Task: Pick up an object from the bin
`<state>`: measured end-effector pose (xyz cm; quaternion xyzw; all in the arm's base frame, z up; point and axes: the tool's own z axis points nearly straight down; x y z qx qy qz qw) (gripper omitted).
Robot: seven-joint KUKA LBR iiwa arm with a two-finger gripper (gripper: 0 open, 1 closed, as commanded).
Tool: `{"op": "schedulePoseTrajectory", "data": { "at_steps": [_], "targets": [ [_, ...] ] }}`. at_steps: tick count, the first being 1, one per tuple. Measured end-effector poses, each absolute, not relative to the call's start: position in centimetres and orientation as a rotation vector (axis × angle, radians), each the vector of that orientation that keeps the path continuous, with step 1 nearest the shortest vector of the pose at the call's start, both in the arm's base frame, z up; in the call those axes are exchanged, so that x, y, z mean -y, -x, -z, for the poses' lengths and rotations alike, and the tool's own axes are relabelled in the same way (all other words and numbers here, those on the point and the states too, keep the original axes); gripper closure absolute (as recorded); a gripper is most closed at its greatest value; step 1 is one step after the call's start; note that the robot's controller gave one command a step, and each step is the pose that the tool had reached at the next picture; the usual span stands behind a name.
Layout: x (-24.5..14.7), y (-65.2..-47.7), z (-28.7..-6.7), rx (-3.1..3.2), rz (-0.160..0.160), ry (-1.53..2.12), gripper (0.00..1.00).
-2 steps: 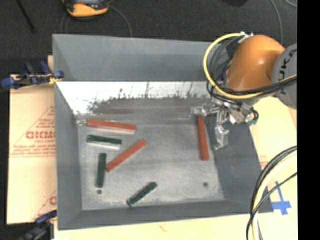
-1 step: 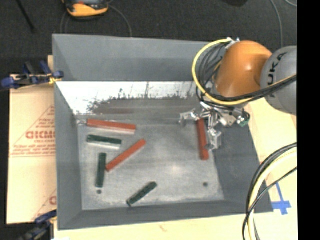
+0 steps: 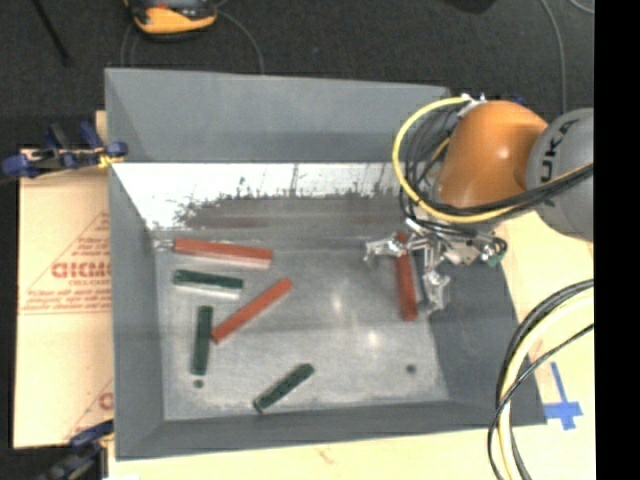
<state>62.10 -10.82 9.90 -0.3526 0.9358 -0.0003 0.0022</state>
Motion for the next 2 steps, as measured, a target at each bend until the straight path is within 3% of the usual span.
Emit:
{"op": "schedulePoseTrajectory", "data": {
  "at_steps": [1, 2],
  "targets": [
    [9.98, -64.64, -7.35, -2.651, 0.008, 1.665, 1.00],
    [9.97, -64.65, -7.36, -2.652, 0.007, 1.664, 1.00]
  ]
}}
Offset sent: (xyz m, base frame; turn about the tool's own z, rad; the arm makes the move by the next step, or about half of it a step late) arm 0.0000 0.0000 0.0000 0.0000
